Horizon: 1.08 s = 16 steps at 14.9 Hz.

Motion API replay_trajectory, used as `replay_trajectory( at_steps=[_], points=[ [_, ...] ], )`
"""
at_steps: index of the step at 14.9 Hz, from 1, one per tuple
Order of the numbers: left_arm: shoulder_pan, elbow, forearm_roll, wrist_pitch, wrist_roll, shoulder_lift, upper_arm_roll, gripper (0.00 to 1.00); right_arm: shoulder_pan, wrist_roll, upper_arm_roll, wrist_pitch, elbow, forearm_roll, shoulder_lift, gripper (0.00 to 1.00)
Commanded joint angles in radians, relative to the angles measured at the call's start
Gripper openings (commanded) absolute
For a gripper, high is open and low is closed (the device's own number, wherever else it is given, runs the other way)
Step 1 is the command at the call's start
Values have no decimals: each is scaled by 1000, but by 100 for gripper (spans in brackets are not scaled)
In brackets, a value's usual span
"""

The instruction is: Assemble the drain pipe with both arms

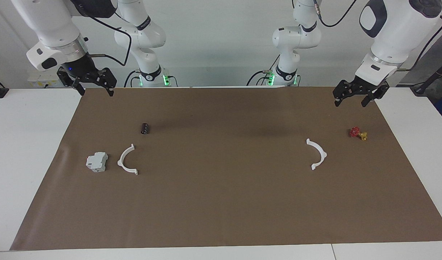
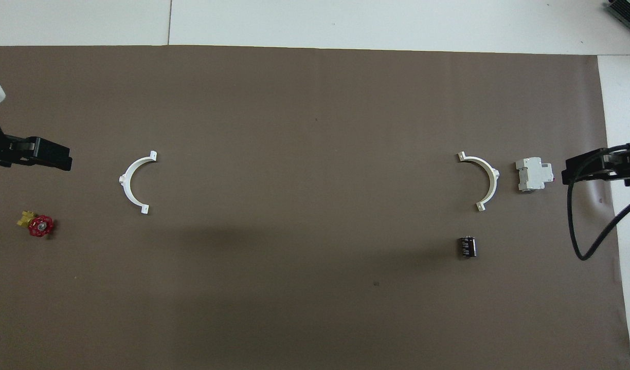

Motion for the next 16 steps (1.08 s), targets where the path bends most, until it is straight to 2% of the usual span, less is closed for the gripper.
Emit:
replay_trajectory(
  at_steps=[1,9,11,16],
  points=[
    [25,24,4,-22,9,8,-6,100,-7,-20,5,4,-13,3,-14,100],
    [25,1,7,-28,3,-27,-6,100,-16,-23,5,-4,-17,3,-29,100],
    [28,1,7,-29,3,-35,-6,100,-10,-23,5,84,-60,5,-35,100],
    [27,1,7,-29,3,-41,-6,100,-33,-135,2,340,-273,84,-23,100]
  ],
)
